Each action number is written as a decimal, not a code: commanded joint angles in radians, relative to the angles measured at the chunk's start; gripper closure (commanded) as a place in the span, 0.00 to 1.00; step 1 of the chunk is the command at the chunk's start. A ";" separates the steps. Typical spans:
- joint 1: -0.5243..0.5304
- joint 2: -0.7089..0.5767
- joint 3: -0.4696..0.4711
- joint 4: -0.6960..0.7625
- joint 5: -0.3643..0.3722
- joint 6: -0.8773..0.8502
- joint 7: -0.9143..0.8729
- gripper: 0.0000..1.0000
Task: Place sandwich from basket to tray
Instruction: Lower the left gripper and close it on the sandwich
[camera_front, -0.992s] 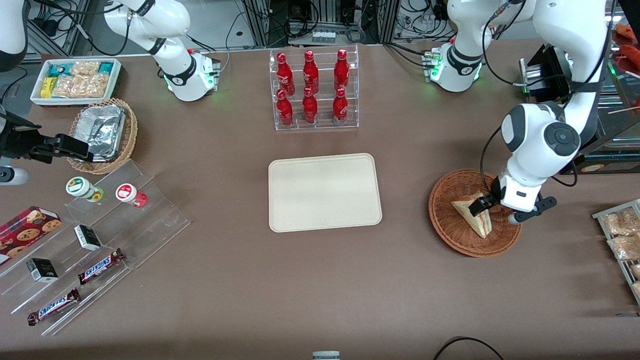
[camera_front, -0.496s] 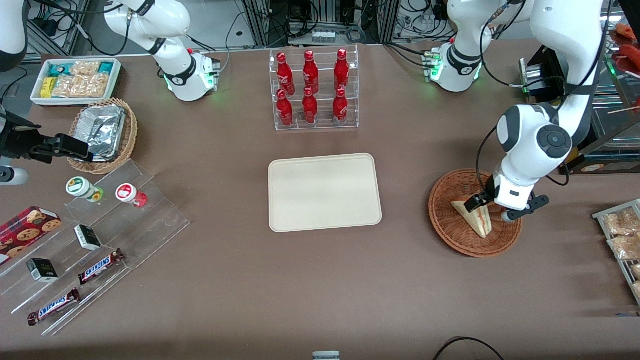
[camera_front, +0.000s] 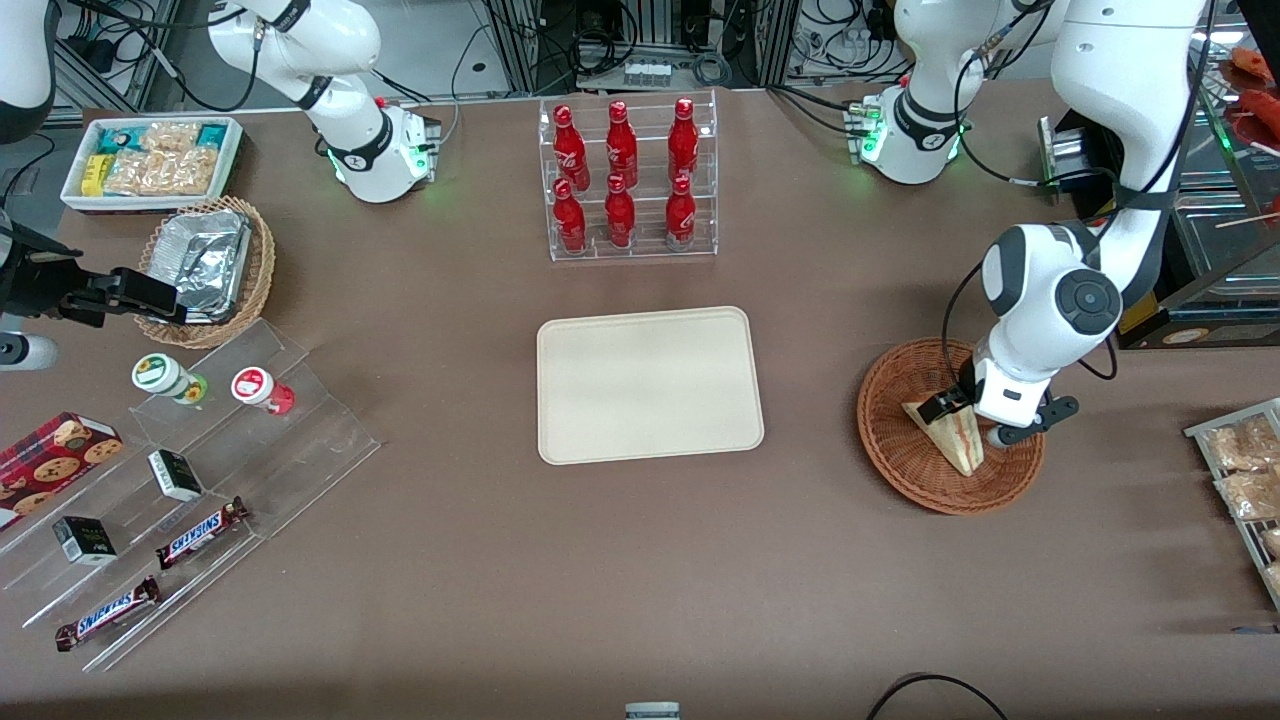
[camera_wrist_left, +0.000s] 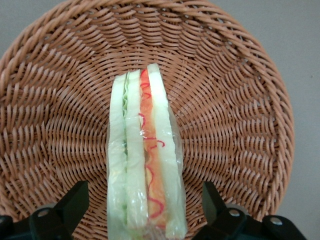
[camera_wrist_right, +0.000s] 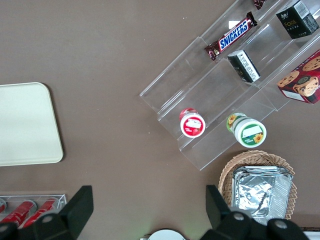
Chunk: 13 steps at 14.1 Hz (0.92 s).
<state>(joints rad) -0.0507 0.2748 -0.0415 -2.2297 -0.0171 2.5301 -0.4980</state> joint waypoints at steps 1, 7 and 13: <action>-0.001 0.017 -0.006 0.001 0.003 0.024 -0.016 0.01; 0.000 -0.002 -0.011 0.007 0.005 0.016 -0.007 1.00; 0.000 -0.089 -0.043 0.164 0.063 -0.314 -0.002 1.00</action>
<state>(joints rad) -0.0502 0.2292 -0.0560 -2.1532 0.0181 2.3711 -0.4950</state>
